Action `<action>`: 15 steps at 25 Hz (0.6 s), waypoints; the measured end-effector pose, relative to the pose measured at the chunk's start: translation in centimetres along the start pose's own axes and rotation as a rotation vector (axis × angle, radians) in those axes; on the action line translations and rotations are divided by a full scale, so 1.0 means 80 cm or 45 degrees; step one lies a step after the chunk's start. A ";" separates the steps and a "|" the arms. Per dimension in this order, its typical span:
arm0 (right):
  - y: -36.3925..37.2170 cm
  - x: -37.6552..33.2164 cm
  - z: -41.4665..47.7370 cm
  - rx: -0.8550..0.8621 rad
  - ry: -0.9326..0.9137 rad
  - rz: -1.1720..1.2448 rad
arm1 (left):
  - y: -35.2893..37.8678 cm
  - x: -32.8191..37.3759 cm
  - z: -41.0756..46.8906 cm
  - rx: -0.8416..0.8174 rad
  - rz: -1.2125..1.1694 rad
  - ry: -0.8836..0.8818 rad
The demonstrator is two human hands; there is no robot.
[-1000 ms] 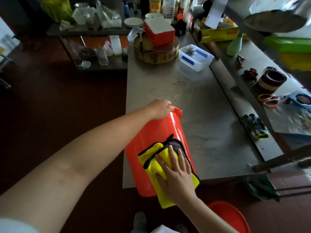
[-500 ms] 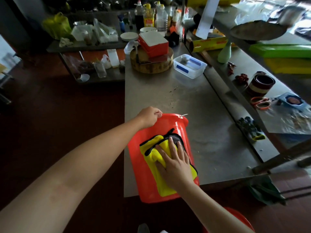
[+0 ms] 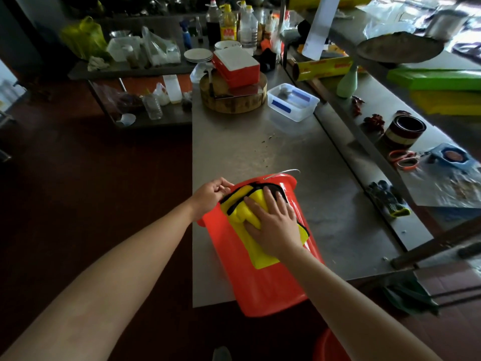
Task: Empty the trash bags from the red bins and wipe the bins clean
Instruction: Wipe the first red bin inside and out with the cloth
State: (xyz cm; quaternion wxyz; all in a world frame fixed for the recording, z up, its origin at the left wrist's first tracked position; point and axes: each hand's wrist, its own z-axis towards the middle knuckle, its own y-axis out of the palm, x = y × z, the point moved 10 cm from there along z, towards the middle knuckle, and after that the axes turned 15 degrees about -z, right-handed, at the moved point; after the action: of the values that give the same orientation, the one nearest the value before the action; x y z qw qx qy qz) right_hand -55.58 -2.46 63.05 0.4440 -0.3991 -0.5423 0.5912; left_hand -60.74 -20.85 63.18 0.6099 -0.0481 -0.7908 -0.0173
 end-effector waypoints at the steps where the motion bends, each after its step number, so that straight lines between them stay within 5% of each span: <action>1: 0.003 0.012 0.002 -0.031 0.019 0.030 | -0.003 -0.002 -0.001 -0.012 -0.026 -0.018; 6: 0.009 0.025 0.001 -0.100 0.030 0.093 | -0.004 0.007 0.014 -0.094 0.185 -0.118; 15: 0.007 -0.068 -0.005 -0.044 -0.086 -0.049 | 0.058 0.051 0.054 -0.112 0.779 0.110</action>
State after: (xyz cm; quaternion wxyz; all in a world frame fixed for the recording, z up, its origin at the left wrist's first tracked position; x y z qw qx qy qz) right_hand -53.65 -7.59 62.42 0.4297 -0.3760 -0.5749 0.5861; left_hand -65.48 -15.63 65.87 0.6172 -0.3094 -0.7115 0.1306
